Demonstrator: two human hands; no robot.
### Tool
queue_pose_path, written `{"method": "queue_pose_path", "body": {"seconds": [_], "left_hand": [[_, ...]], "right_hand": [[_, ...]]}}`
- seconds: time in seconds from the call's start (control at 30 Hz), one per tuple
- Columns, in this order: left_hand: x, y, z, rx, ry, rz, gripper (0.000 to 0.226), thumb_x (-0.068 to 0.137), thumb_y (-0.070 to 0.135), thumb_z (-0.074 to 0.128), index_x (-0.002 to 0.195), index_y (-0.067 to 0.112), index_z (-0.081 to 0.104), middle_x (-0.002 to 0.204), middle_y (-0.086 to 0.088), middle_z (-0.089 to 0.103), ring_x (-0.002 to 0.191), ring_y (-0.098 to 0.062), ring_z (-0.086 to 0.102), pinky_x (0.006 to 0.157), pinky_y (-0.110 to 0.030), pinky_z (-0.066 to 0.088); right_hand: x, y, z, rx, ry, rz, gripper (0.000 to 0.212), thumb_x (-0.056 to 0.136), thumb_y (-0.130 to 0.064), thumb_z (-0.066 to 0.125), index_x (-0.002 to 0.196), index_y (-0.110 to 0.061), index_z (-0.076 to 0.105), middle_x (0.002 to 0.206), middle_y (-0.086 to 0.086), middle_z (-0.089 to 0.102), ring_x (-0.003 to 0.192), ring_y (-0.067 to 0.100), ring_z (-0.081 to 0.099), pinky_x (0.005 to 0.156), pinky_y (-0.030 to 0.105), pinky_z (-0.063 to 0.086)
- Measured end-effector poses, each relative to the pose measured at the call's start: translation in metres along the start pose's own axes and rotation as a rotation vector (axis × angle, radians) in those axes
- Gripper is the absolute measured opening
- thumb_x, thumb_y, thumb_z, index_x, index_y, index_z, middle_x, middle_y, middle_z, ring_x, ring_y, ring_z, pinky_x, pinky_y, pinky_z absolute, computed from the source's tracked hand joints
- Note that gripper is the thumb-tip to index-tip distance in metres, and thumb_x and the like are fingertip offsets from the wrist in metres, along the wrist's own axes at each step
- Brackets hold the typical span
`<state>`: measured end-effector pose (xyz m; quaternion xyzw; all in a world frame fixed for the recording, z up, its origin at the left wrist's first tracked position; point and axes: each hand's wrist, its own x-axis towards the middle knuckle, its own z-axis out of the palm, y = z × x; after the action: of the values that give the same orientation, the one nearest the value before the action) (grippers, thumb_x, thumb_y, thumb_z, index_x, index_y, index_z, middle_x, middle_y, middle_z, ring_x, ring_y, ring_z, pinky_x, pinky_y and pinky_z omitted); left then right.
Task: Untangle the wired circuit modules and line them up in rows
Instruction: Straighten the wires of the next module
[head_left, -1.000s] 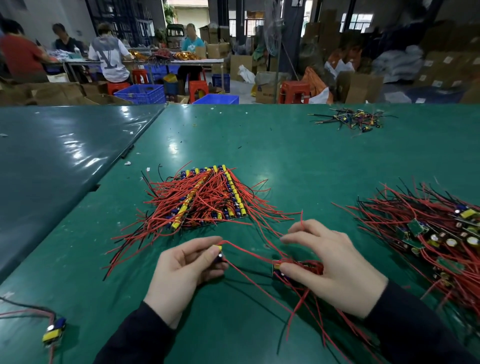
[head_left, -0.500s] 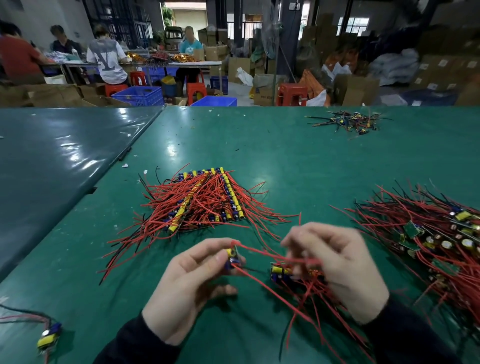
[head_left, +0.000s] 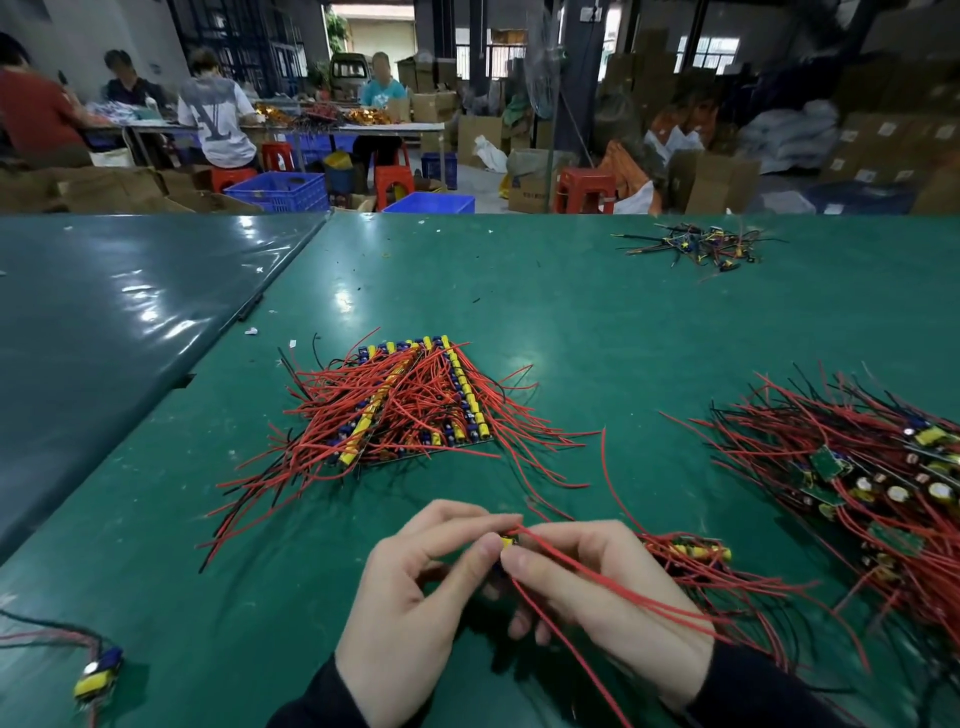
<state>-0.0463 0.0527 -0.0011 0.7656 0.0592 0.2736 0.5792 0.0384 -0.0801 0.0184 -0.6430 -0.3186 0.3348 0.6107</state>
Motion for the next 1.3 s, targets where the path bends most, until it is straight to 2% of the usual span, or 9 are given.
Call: {"method": "queue_pose_path", "body": {"seconds": [0.17, 0.33, 0.5, 0.67, 0.77, 0.9, 1.0, 1.2, 1.3], "left_hand": [[-0.001, 0.006, -0.002, 0.207, 0.06, 0.174, 0.015, 0.08, 0.022, 0.065, 0.087, 0.019, 0.078, 0.084, 0.005, 0.069, 0.083, -0.012, 0.066, 0.074, -0.019, 0.048], [-0.005, 0.012, -0.004, 0.27, -0.01, 0.247, 0.033, 0.068, 0.024, 0.059, 0.095, 0.017, 0.076, 0.09, 0.006, 0.07, 0.087, -0.012, 0.066, 0.078, -0.024, 0.05], [-0.002, 0.006, -0.004, -0.183, -0.15, -0.034, 0.051, 0.057, 0.003, 0.052, 0.099, 0.019, 0.076, 0.104, -0.005, 0.068, 0.092, -0.025, 0.064, 0.079, -0.03, 0.048], [-0.004, 0.004, -0.001, -0.066, -0.125, 0.035, 0.036, 0.067, 0.03, 0.078, 0.103, 0.028, 0.074, 0.102, -0.003, 0.068, 0.097, -0.019, 0.066, 0.082, -0.036, 0.054], [-0.003, 0.004, 0.0, -0.039, -0.042, 0.041, 0.028, 0.064, 0.033, 0.081, 0.09, 0.025, 0.078, 0.09, -0.002, 0.072, 0.083, -0.013, 0.068, 0.071, -0.025, 0.052], [0.0, 0.001, -0.002, -0.176, 0.02, -0.019, 0.012, 0.064, 0.013, 0.075, 0.076, 0.013, 0.079, 0.08, -0.009, 0.071, 0.075, -0.013, 0.067, 0.067, -0.017, 0.049], [0.003, 0.003, -0.006, -0.267, 0.022, -0.027, 0.009, 0.063, 0.009, 0.074, 0.071, 0.005, 0.077, 0.074, -0.012, 0.069, 0.071, -0.014, 0.065, 0.066, -0.017, 0.048], [0.005, 0.009, -0.015, -0.481, -0.123, -0.13, 0.041, 0.056, 0.041, 0.085, 0.07, 0.004, 0.073, 0.073, -0.007, 0.066, 0.068, -0.015, 0.059, 0.063, -0.019, 0.047], [0.006, 0.01, -0.018, -0.546, -0.208, -0.194, 0.044, 0.056, 0.04, 0.087, 0.073, 0.003, 0.072, 0.071, -0.01, 0.063, 0.059, -0.016, 0.055, 0.054, -0.02, 0.046]], "right_hand": [[-0.003, 0.004, 0.0, -0.156, 0.25, -0.048, 0.027, 0.069, -0.027, 0.08, 0.074, -0.003, 0.069, 0.055, 0.005, 0.061, 0.044, 0.017, 0.058, 0.041, 0.027, 0.047], [-0.006, 0.005, 0.002, -0.414, 0.451, -0.142, 0.025, 0.064, -0.029, 0.08, 0.063, -0.008, 0.066, 0.054, 0.009, 0.063, 0.044, 0.029, 0.06, 0.045, 0.043, 0.053], [-0.006, 0.002, 0.002, -0.277, 0.487, -0.109, 0.029, 0.063, -0.03, 0.079, 0.06, -0.007, 0.061, 0.048, 0.008, 0.06, 0.037, 0.026, 0.06, 0.036, 0.044, 0.05], [-0.007, 0.002, 0.002, -0.264, 0.49, -0.121, 0.032, 0.061, -0.031, 0.08, 0.06, -0.008, 0.059, 0.048, 0.01, 0.06, 0.036, 0.025, 0.059, 0.036, 0.046, 0.05], [-0.007, 0.003, 0.005, -0.347, 0.491, -0.163, 0.032, 0.061, -0.032, 0.081, 0.058, -0.01, 0.058, 0.046, 0.004, 0.059, 0.034, 0.016, 0.054, 0.037, 0.042, 0.049], [-0.01, 0.004, 0.006, -0.443, 0.387, -0.248, 0.029, 0.066, -0.028, 0.082, 0.062, -0.01, 0.059, 0.05, 0.003, 0.059, 0.037, 0.011, 0.046, 0.04, 0.032, 0.046], [-0.011, -0.001, 0.007, -0.265, 0.255, -0.17, 0.026, 0.069, -0.022, 0.083, 0.063, -0.013, 0.06, 0.049, 0.003, 0.056, 0.04, 0.012, 0.051, 0.039, 0.027, 0.043], [-0.009, -0.018, -0.001, 0.177, -0.179, 0.057, 0.005, 0.078, -0.017, 0.07, 0.074, -0.013, 0.069, 0.064, 0.006, 0.067, 0.048, 0.014, 0.062, 0.043, 0.019, 0.047], [-0.007, -0.018, -0.004, 0.285, -0.327, 0.164, 0.018, 0.085, -0.02, 0.06, 0.09, -0.005, 0.069, 0.072, 0.008, 0.07, 0.053, 0.012, 0.064, 0.048, 0.017, 0.049]]}}
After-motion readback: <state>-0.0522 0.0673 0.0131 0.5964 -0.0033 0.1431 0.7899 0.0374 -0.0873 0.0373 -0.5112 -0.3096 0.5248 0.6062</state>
